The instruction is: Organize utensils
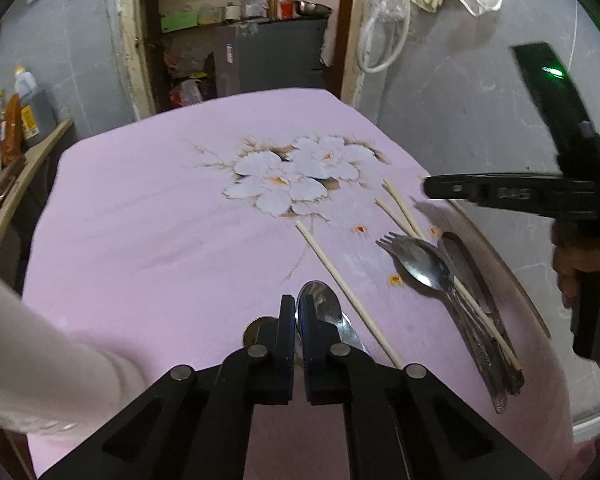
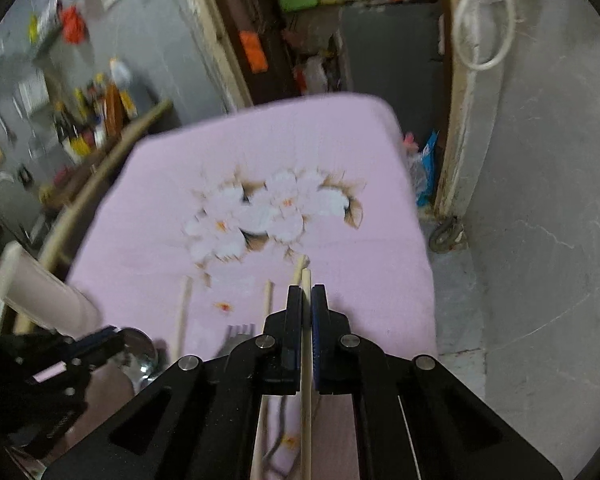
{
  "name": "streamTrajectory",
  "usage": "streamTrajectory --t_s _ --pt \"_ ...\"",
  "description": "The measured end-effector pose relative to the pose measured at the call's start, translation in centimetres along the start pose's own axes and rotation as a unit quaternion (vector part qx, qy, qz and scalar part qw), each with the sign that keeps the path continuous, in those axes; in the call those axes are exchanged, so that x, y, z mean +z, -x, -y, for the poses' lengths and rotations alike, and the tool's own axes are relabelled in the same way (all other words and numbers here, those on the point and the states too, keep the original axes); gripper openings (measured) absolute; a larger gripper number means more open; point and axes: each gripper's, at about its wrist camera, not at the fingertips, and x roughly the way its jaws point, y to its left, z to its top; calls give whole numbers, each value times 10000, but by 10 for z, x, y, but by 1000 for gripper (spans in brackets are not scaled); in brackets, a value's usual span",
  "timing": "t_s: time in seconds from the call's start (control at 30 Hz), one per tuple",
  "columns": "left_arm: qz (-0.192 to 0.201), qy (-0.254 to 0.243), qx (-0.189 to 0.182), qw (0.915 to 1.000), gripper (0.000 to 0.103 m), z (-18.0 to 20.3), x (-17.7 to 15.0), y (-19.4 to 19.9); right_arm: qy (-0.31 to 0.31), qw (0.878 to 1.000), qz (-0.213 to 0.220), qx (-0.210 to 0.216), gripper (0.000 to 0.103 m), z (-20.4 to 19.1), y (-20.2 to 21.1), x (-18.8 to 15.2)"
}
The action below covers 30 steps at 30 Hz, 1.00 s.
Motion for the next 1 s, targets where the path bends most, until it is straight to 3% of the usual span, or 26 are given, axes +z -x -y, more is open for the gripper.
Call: streamTrajectory --t_s 0.23,0.4,0.57,0.8,1.0 --pt "566 274 301 9976 4 -8 -4 45 -491 9937 956 330 4 -11 63 -13" --pt "1033 455 485 9924 4 -20 1 87 -1018 9746 1904 598 4 -38 107 -25" --pt "1489 529 613 9855 4 -48 13 135 -1024 9549 2684 747 4 -89 129 -24" --pt "1998 594 858 9743 4 -101 23 191 -830 9334 3313 1103 4 -168 136 1" --pt "2270 883 1301 9611 4 -163 30 226 -605 9273 3480 1236 4 -231 122 23"
